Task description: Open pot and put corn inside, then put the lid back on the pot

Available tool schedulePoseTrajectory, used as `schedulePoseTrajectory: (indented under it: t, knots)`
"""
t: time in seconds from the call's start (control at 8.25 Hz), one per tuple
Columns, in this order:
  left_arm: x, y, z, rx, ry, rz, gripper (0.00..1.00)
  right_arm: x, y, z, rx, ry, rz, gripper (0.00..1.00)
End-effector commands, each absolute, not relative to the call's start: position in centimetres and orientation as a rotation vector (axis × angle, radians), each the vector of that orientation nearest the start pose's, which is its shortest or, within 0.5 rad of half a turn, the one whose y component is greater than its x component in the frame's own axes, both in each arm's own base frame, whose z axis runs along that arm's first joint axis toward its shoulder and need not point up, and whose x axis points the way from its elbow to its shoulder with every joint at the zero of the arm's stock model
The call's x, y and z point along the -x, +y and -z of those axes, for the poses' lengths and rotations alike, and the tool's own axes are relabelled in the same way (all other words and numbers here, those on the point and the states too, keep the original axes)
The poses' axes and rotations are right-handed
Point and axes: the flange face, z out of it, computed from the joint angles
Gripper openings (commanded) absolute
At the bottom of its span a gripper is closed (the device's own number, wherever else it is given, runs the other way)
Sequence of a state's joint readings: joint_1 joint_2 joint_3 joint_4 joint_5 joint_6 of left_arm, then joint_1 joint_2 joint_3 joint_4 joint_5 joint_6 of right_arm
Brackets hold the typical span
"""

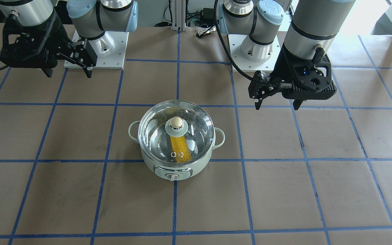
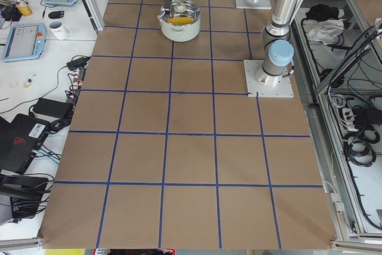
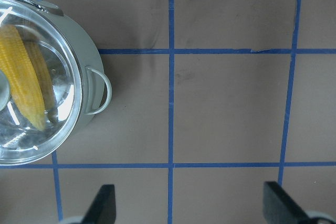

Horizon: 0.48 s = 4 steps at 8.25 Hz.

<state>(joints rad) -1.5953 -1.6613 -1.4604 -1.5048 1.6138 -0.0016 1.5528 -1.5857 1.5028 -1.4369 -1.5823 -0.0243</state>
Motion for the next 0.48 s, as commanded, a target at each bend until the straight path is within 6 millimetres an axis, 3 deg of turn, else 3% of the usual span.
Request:
schedulePoseTrajectory:
  t: [0.0,0.36]
  knots:
    - [14.22,-53.51,-50.30,-0.033,3.097,0.134,1.00,-12.47,-48.15,-51.58,0.010,3.145,-0.073,1.00]
    - [14.22,-53.51,-50.30,-0.033,3.097,0.134,1.00,-12.44,-48.29,-51.46,0.010,3.148,-0.073,1.00]
